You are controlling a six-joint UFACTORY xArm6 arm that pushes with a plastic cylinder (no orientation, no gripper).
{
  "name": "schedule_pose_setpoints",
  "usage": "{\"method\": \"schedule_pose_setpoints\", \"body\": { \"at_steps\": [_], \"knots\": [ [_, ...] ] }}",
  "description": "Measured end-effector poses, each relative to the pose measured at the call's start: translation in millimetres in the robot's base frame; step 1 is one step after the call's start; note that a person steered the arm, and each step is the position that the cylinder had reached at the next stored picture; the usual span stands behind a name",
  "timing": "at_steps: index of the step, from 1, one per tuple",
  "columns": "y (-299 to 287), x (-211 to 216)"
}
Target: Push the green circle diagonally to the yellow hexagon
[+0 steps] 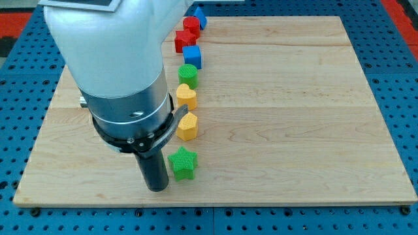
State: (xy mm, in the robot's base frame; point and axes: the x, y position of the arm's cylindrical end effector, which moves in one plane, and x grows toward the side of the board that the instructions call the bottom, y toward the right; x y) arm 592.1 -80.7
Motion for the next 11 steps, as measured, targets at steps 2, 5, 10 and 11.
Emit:
{"method": "schedule_pose_setpoints", "body": {
  "at_steps": [2, 5, 10, 11],
  "knots": [
    [-7.0, 0.0],
    [-52.8, -78.3],
    [-15.1, -203.4],
    [22.5, -215.6]
  ]
}}
